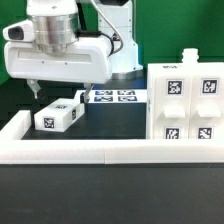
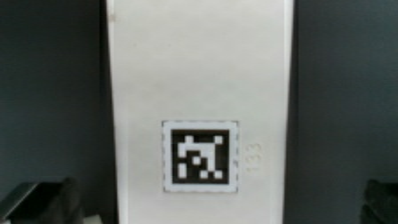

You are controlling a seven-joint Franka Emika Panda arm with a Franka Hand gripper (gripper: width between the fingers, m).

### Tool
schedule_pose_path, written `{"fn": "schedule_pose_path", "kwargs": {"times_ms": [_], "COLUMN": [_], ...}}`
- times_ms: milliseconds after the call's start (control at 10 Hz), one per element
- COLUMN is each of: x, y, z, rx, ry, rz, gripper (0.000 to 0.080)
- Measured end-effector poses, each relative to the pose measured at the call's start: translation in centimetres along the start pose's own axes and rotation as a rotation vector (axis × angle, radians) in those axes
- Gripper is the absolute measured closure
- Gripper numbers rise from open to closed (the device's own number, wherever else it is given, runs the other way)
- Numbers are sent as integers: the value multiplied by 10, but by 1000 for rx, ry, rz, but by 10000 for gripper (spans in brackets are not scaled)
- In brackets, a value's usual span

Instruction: Assemble cabinet

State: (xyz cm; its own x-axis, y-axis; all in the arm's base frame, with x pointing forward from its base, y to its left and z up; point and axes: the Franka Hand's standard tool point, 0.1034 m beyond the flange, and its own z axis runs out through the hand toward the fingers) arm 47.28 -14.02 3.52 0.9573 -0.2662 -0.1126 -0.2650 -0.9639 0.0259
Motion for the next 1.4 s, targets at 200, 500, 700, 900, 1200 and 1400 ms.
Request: {"fn": "schedule_pose_path", "kwargs": {"times_ms": [200, 500, 700, 900, 1200, 1400], "x": [-1, -2, -2, -1, 0, -2], "y": [3, 6, 5, 4, 1, -4], "z": [9, 20, 26, 23, 23, 14], "rx": [-9, -18, -23, -23, -23, -16], "ry": [12, 18, 20, 25, 26, 15], "rz": [-28, -72, -87, -105, -111, -124], "gripper": [2, 2, 122, 247, 242, 242]}}
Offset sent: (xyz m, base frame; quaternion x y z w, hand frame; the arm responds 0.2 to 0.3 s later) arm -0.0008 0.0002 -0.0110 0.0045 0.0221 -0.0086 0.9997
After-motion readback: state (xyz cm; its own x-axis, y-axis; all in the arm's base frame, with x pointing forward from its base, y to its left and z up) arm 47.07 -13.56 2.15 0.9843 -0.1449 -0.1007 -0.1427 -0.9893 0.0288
